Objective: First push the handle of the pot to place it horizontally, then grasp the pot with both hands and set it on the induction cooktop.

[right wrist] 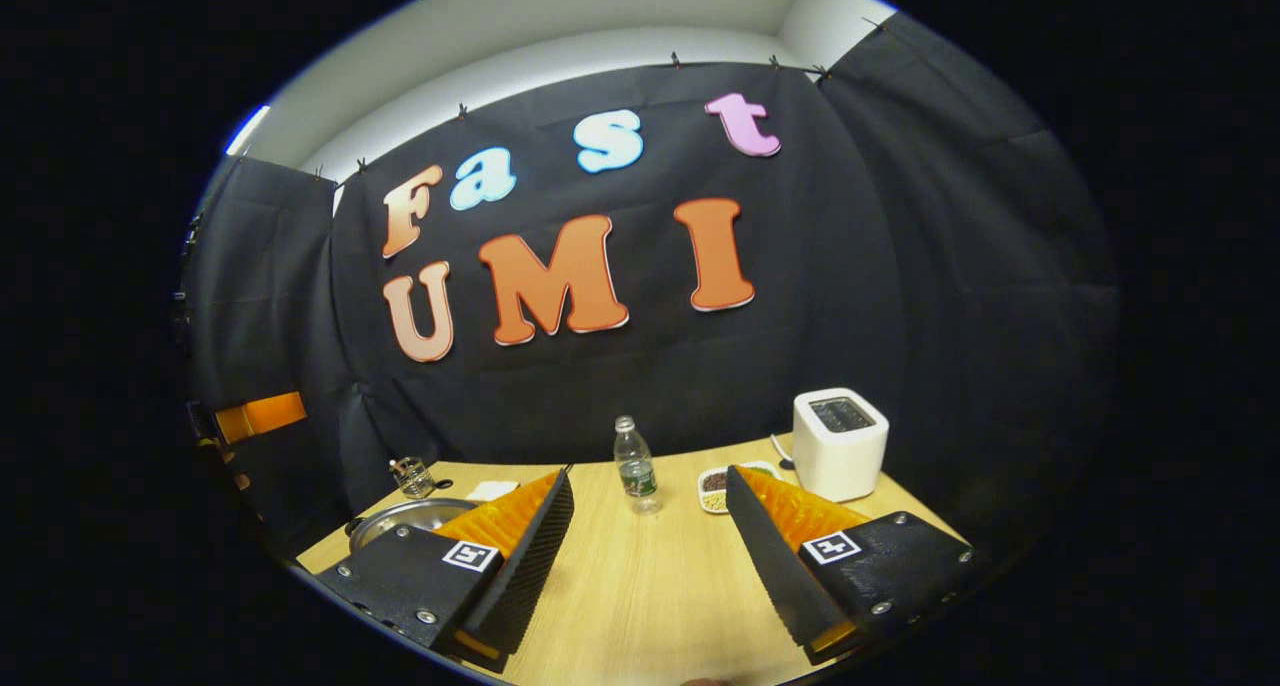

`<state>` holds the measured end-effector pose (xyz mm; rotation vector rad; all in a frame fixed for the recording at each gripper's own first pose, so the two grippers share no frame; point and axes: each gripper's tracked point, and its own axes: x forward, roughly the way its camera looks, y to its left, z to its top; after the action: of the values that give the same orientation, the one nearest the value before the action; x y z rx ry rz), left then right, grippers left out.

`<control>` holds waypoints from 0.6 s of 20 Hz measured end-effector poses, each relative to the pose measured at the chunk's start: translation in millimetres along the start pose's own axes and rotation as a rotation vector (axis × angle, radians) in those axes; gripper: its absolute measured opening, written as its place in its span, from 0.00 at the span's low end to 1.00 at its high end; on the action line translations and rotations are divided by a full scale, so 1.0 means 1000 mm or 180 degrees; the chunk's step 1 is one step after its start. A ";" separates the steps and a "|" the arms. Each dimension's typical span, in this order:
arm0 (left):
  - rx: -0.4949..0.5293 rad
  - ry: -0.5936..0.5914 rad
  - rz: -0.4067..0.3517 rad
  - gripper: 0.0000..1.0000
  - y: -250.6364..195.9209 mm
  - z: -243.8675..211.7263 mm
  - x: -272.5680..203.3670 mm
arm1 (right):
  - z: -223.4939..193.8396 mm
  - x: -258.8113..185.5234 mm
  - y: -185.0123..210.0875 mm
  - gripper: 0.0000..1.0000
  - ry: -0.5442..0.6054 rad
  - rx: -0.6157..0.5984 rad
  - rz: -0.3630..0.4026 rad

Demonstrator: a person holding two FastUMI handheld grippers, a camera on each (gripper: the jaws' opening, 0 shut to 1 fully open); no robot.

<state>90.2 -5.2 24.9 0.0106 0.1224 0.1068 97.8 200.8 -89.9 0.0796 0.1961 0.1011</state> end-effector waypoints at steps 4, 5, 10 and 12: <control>-0.0111 -0.0149 -0.0258 0.97 -0.053 0.032 -0.030 | 0.046 -0.041 -0.033 0.95 -0.0295 -0.0077 -0.0097; -0.0053 -0.0226 -0.0299 0.97 -0.063 0.040 -0.037 | 0.054 -0.049 -0.041 0.95 -0.0351 -0.0099 -0.0129; -0.0025 -0.0283 -0.0569 0.97 -0.117 0.043 -0.060 | 0.074 -0.078 -0.060 0.95 -0.0522 -0.0170 -0.0224; -0.0060 -0.0214 -0.0697 0.97 -0.132 0.038 -0.063 | 0.074 -0.082 -0.064 0.95 -0.0540 -0.0156 -0.0226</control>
<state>46.5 -143.2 68.2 -0.0181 0.0548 -0.1109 38.6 123.2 -7.2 0.0319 0.0270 0.0280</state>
